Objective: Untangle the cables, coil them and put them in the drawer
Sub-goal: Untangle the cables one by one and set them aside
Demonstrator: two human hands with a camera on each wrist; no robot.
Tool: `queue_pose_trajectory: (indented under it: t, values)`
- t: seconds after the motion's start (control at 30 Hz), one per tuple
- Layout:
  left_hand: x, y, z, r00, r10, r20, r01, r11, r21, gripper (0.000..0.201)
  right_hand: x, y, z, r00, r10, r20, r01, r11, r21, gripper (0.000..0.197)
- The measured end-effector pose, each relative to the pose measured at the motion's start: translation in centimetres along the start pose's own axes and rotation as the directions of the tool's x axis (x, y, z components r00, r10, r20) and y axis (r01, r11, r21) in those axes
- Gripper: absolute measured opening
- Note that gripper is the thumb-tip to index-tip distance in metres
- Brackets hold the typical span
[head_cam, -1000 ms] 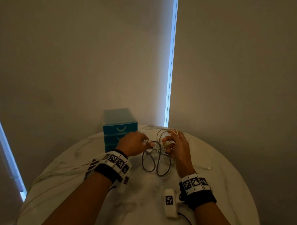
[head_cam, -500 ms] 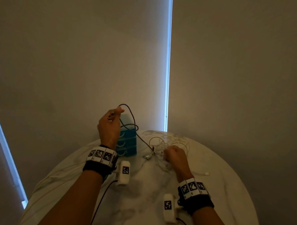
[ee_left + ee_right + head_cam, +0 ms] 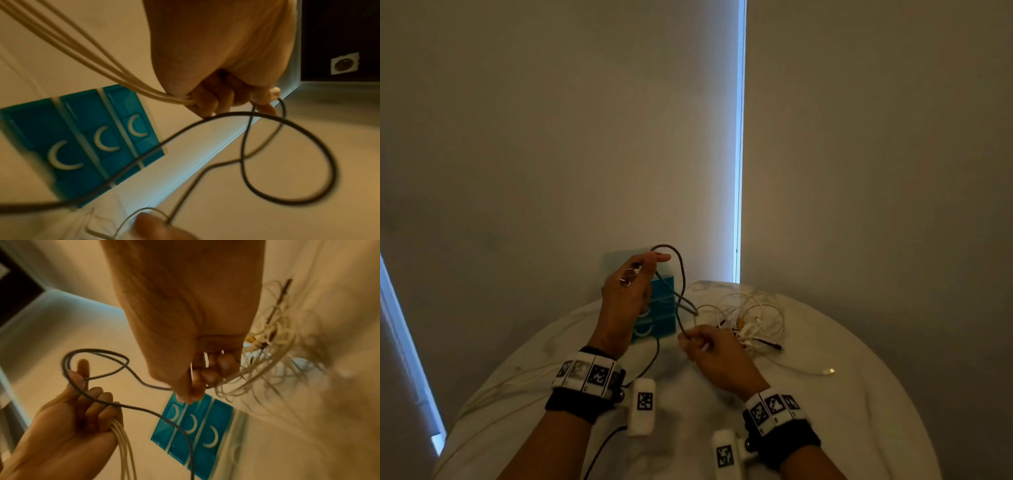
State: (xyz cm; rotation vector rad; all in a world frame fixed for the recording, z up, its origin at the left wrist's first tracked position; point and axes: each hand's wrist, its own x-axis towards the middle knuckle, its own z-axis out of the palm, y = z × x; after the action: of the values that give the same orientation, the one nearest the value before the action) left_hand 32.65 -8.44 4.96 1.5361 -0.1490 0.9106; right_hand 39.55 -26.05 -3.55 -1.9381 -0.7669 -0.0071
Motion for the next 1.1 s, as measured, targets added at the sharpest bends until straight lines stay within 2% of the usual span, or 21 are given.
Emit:
queue_pose_trajectory:
  t: [0.07, 0.1, 0.13, 0.2, 0.23, 0.33, 0.37, 0.4, 0.43, 0.47, 0.57, 0.63, 0.67, 0.73, 0.77, 0.83, 0.9, 0.97, 1.03, 1.1]
  values:
    - [-0.6, -1.3, -0.3, 0.994, -0.028, 0.103, 0.031, 0.999, -0.027, 0.036, 0.2, 0.5, -0.3, 0.991, 0.031, -0.132, -0.018, 0.995, 0.098, 0.015]
    - [-0.9, -2.0, -0.4, 0.986, -0.054, 0.158, 0.06, 0.998, -0.035, 0.041, 0.4, 0.3, -0.9, 0.973, 0.071, -0.221, -0.017, 0.971, 0.238, 0.017]
    - [-1.3, -2.5, -0.5, 0.974, -0.085, 0.21, 0.088, 0.996, -0.004, 0.046, 0.5, -0.3, -1.9, 0.946, 0.148, -0.29, -0.015, 0.91, 0.414, 0.019]
    - [-1.9, -3.3, -0.6, 0.936, -0.154, 0.316, 0.095, 0.977, 0.193, 0.049, 0.5, -1.6, -4.1, 0.904, 0.305, -0.298, 0.024, 0.661, 0.75, 0.023]
    - [-2.1, -3.7, -0.5, 0.903, -0.196, 0.382, 0.077, 0.949, 0.305, 0.044, 0.3, -2.0, -5.1, 0.889, 0.348, -0.299, 0.055, 0.566, 0.822, 0.024]
    - [-2.2, -4.6, -0.6, 0.722, -0.385, 0.574, 0.084, 0.873, 0.48, 0.022, 0.0, -1.6, -6.7, 0.857, 0.352, -0.375, 0.176, 0.485, 0.857, 0.025]
    - [-2.1, -4.8, -0.8, 0.676, -0.43, 0.599, 0.084, 0.852, 0.517, 0.019, 0.0, -1.4, -7.1, 0.863, 0.332, -0.381, 0.215, 0.441, 0.871, 0.029]
    - [-2.2, -4.8, -1.0, 0.653, -0.457, 0.603, 0.082, 0.835, 0.544, 0.019, -0.1, -1.0, -7.3, 0.865, 0.315, -0.391, 0.243, 0.419, 0.875, 0.033]
    - [-2.2, -4.8, -1.2, 0.657, -0.473, 0.587, 0.08, 0.818, 0.569, 0.022, -0.1, -1.0, -7.6, 0.869, 0.291, -0.401, 0.263, 0.416, 0.871, 0.036]
    - [-2.3, -4.8, -1.3, 0.672, -0.477, 0.567, 0.089, 0.811, 0.578, 0.028, -0.1, -0.9, -7.6, 0.875, 0.263, -0.406, 0.26, 0.451, 0.854, 0.037]
    - [-2.8, -4.8, -1.7, 0.718, -0.44, 0.54, 0.15, 0.855, 0.497, 0.046, -0.4, -1.5, -6.3, 0.937, 0.12, -0.328, 0.195, 0.597, 0.778, 0.036]
    - [-3.0, -4.2, -1.9, 0.742, -0.442, 0.505, 0.292, 0.89, 0.35, 0.046, -0.8, -2.1, -5.0, 0.978, 0.015, -0.21, 0.144, 0.681, 0.718, 0.038]
    - [-2.9, -4.3, -2.1, 0.752, -0.45, 0.482, 0.391, 0.893, 0.223, 0.044, -0.9, -2.4, -4.4, 0.989, -0.03, -0.144, 0.119, 0.732, 0.671, 0.038]
    - [-2.4, -4.2, -2.5, 0.78, -0.473, 0.41, 0.547, 0.833, -0.079, 0.042, -1.2, -2.8, -3.2, 0.997, -0.082, 0.002, 0.067, 0.831, 0.552, 0.038]
    - [-2.1, -4.2, -2.6, 0.798, -0.483, 0.361, 0.562, 0.813, -0.155, 0.043, -1.3, -2.9, -2.7, 0.994, -0.083, 0.067, 0.039, 0.869, 0.494, 0.038]
    - [-2.0, -4.0, -2.8, 0.86, -0.451, 0.239, 0.492, 0.857, -0.153, 0.051, -1.4, -2.9, -1.6, 0.987, -0.058, 0.148, -0.004, 0.923, 0.384, 0.034]
    - [-2.3, -3.8, -2.8, 0.927, -0.348, 0.137, 0.354, 0.935, -0.021, 0.056, -1.4, -2.7, -1.1, 0.985, -0.021, 0.172, -0.038, 0.942, 0.334, 0.03]
    - [-2.7, -3.3, -2.4, 0.948, -0.293, 0.124, 0.28, 0.953, 0.112, 0.048, -1.3, -2.5, -1.1, 0.987, 0.024, 0.158, -0.074, 0.944, 0.322, 0.026]
    - [-2.9, -2.9, -1.9, 0.935, -0.293, 0.2, 0.256, 0.947, 0.194, 0.042, -1.0, -2.6, -1.2, 0.985, 0.083, 0.152, -0.143, 0.889, 0.435, 0.028]
    - [-3.3, -2.6, -1.3, 0.886, -0.296, 0.358, 0.191, 0.935, 0.298, 0.04, -0.9, -2.8, -1.6, 0.973, 0.139, 0.186, -0.229, 0.71, 0.666, 0.041]
